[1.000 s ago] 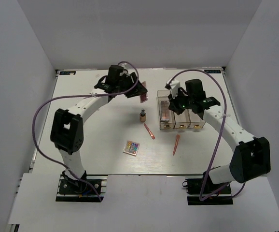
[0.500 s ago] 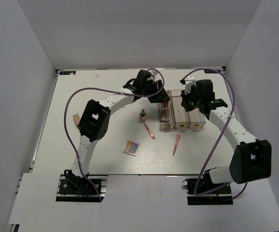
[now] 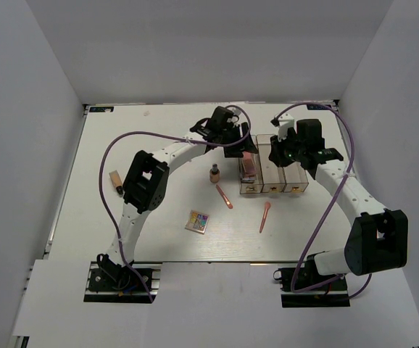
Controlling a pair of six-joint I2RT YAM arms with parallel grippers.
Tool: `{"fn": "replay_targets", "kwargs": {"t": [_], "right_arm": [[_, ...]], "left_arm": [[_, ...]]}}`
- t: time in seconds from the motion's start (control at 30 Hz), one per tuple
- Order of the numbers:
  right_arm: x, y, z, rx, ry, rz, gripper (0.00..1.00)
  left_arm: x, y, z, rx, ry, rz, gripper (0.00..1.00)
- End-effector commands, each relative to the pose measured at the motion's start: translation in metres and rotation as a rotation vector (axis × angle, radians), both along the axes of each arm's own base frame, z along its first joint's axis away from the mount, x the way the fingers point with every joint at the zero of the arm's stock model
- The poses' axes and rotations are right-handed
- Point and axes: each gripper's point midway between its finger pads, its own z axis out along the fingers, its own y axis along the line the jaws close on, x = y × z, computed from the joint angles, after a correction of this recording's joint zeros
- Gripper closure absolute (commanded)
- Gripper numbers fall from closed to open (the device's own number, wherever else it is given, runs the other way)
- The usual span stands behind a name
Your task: Organize the makeup
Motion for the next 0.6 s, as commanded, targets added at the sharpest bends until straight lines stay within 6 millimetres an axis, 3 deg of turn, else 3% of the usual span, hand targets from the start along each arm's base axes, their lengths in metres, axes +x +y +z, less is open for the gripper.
{"fn": "replay_targets", "kwargs": {"t": [0.0,0.1,0.23,0.37,0.43,0.47,0.5,0.57], "right_arm": [[-0.001,0.013,0.012,0.041,-0.028,0.078,0.72],[-0.005,0.019,0.016,0.061,-0.027,0.123,0.66],[-0.026,0.041,0.031,0.131,-0.034,0.308,0.65],[-0.073,0.075,0.043,0.258,-0.031,0.646,0.59],[-0.087,0.079,0.041,0.273,-0.035,0.747,0.49],[-0.094,0.083,0.042,0.295,-0.039,0.793,0.44],[-0.098,0.085,0.041,0.302,-0.043,0.824,0.33],[-0.110,0.092,0.036,0.293,-0.069,0.922,0.24]], "left_arm": [[0.009,-0.001,0.039,-0.033,-0.073,0.012,0.25],[0.011,-0.002,0.048,-0.047,-0.087,0.014,0.25],[0.015,-0.003,0.081,-0.087,-0.146,0.026,0.28],[0.021,0.022,0.136,-0.107,-0.251,0.079,0.42],[0.025,0.043,0.149,-0.054,-0.304,0.117,0.54],[0.020,0.051,0.168,-0.052,-0.340,0.128,0.56],[0.021,0.066,0.161,-0.003,-0.333,0.164,0.60],[0.017,0.087,0.159,0.046,-0.338,0.195,0.64]]}}
